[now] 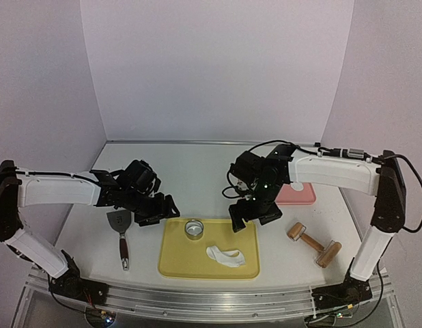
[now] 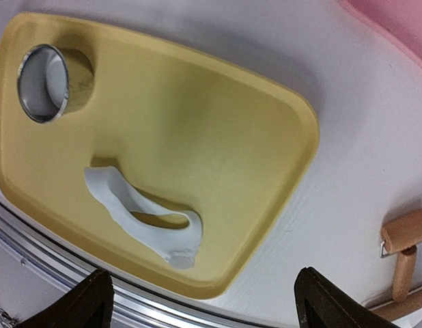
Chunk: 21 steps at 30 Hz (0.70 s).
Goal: Roll out the dumpling wrappers from the dough
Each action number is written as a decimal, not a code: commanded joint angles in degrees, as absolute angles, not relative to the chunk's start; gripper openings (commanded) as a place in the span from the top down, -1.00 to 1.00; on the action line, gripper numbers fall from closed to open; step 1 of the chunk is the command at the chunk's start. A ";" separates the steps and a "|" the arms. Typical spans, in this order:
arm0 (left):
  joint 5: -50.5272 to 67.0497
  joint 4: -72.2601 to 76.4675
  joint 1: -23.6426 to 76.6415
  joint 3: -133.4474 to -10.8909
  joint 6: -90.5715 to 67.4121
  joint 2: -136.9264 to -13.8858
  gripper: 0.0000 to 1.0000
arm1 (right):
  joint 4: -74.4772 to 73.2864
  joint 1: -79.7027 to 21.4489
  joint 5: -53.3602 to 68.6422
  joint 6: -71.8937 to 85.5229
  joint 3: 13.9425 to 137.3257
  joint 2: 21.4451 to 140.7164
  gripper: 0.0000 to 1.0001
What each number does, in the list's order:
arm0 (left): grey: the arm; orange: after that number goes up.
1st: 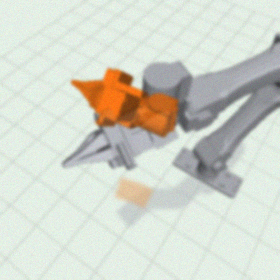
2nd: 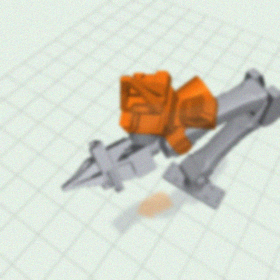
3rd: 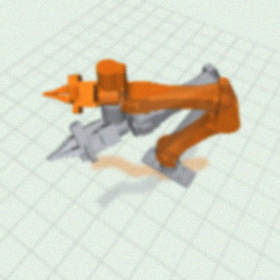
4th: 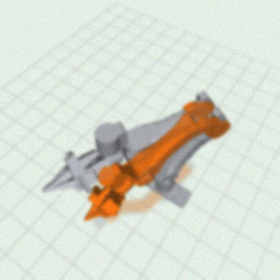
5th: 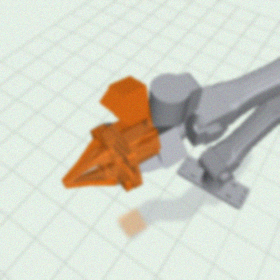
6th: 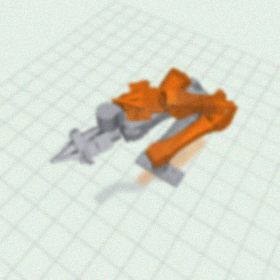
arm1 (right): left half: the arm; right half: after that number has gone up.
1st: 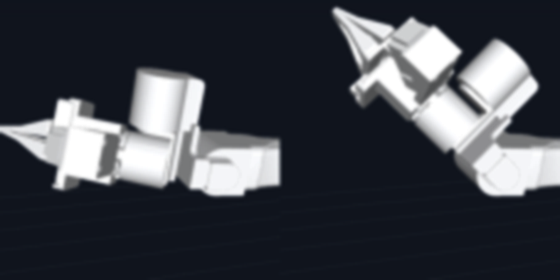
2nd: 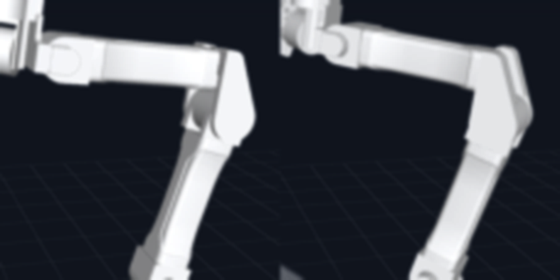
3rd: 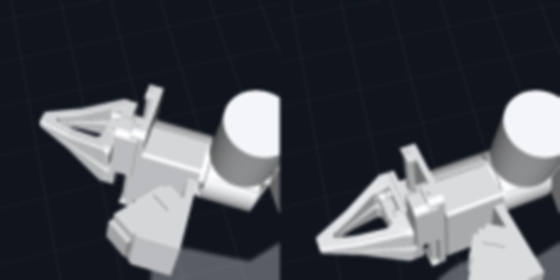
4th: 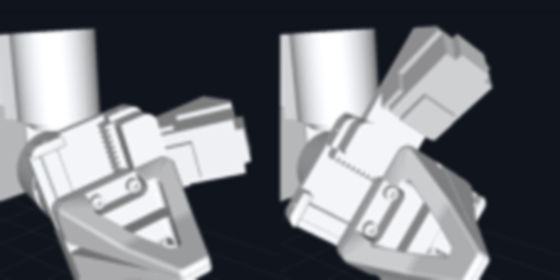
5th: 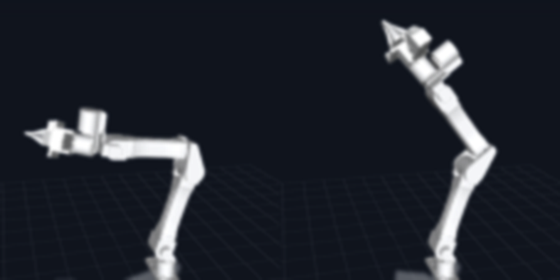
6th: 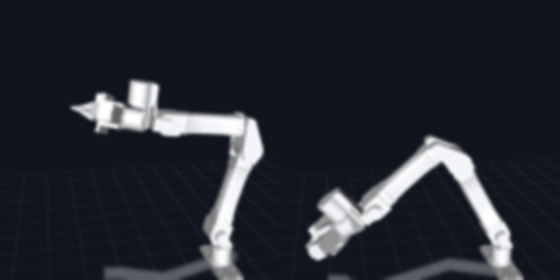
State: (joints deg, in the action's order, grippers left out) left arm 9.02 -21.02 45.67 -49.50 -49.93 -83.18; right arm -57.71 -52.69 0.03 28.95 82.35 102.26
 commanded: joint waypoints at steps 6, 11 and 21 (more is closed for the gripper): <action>6.00 -26.20 42.37 -50.89 -51.89 -83.01 -0.57 | -53.47 -55.16 5.23 26.60 101.38 119.41 -0.65; 7.24 -25.76 42.36 -51.32 -51.25 -84.59 -0.55 | -53.52 -55.46 2.96 27.97 110.16 127.70 -0.32; 7.48 -25.07 42.28 -49.86 -52.10 -84.04 -0.56 | -53.44 -55.46 4.38 27.16 115.55 134.55 0.23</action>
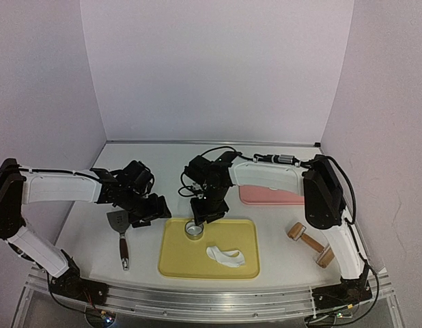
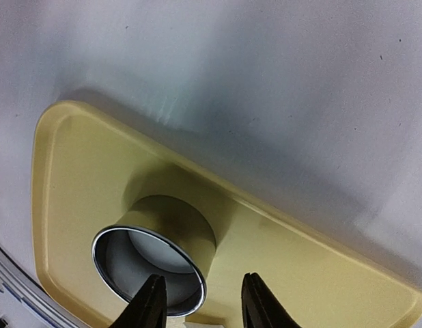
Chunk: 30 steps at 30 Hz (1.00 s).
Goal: Roll out the dumpling wrappers from the dough
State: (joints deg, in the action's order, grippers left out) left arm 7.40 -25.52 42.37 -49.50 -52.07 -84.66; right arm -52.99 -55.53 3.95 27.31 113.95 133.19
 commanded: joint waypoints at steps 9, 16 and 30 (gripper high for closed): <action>7.08 -25.40 42.28 -49.28 -52.28 -83.42 -0.56 | -53.49 -55.64 7.04 26.12 117.37 136.23 0.81; 5.35 -26.15 42.28 -48.78 -52.97 -81.30 -0.57 | -53.37 -56.39 6.93 25.80 116.73 131.25 1.00; 4.84 -26.72 42.18 -46.70 -54.12 -77.48 -0.57 | -45.97 -56.88 15.31 29.24 110.74 128.35 1.00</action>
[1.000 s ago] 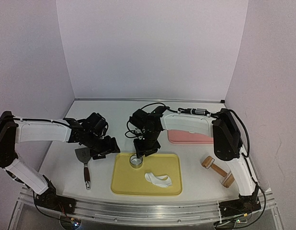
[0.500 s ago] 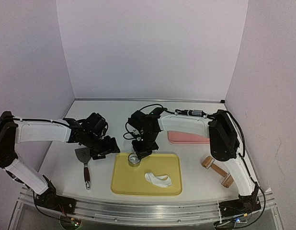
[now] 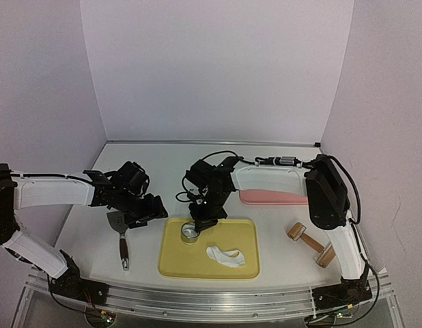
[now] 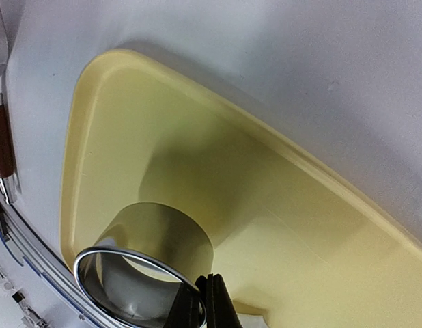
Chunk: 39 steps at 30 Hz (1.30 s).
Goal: Roll out the dumpling wrappers from the dough
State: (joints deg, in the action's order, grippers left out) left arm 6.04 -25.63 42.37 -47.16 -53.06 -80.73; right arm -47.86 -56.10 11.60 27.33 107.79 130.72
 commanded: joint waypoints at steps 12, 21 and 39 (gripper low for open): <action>4.84 -27.04 42.19 -44.65 -55.20 -74.78 -0.57 | -47.49 -59.04 5.64 25.93 114.60 130.27 1.00; 4.28 -23.32 42.28 -43.90 -51.24 -69.35 -0.58 | -53.27 -57.39 3.79 31.82 121.38 134.07 1.00; 4.65 -20.70 42.28 -41.04 -51.94 -67.24 -0.57 | -58.10 -57.41 6.02 34.03 125.03 136.50 1.00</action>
State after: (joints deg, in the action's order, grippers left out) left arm 4.58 -22.87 42.37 -40.62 -52.42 -68.27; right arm -56.99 -57.67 3.90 32.10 122.78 135.20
